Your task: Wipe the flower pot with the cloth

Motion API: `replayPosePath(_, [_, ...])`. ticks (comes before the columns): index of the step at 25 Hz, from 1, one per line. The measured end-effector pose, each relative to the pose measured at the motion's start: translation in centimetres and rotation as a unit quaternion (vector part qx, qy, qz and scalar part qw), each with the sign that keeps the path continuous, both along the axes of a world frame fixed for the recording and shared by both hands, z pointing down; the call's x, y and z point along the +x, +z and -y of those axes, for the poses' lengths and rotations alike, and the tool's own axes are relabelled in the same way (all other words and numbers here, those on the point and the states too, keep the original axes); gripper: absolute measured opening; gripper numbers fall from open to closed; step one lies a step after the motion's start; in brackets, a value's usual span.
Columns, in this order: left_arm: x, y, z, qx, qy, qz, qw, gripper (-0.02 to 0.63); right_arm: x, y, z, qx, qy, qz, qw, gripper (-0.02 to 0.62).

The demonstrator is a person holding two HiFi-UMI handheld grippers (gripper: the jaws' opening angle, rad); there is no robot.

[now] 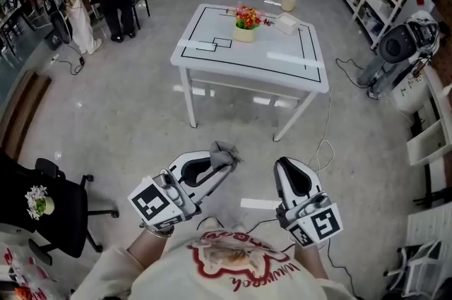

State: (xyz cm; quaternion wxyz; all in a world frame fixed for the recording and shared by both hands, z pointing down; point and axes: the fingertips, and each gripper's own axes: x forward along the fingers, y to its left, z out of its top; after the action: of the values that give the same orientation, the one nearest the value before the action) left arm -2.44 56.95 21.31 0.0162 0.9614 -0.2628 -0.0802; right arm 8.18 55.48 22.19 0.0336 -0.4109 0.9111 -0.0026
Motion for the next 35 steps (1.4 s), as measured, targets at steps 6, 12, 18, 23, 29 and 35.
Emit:
replayPosePath(6, [-2.0, 0.5, 0.6, 0.001, 0.004, -0.003, 1.0, 0.055, -2.8, 0.7, 0.1, 0.039, 0.002, -0.065, 0.997, 0.008])
replayPosePath(12, [-2.7, 1.6, 2.0, -0.013, 0.008, -0.004, 0.9999, 0.055, -3.8, 0.9, 0.5, 0.046, 0.006, -0.058, 0.997, 0.008])
replayPosePath(18, [-1.9, 2.2, 4.7, -0.014, 0.008, -0.01, 0.9998, 0.055, -1.5, 1.1, 3.5, 0.046, 0.031, -0.06, 0.997, 0.008])
replayPosePath(23, [-0.6, 2.7, 9.5, -0.015, 0.0, -0.009, 0.9999, 0.055, -0.4, 1.8, 8.3, 0.045, 0.022, -0.054, 0.997, 0.007])
replayPosePath(29, [1.3, 1.5, 17.7, -0.002, -0.018, -0.023, 0.9996, 0.055, 0.8, 1.1, 16.4, 0.055, -0.011, -0.063, 0.996, 0.008])
replayPosePath(35, [3.3, 0.0, 24.7, 0.012, -0.045, -0.028, 0.9985, 0.055, 2.4, -0.4, 23.9, 0.068, -0.04, -0.064, 0.995, 0.008])
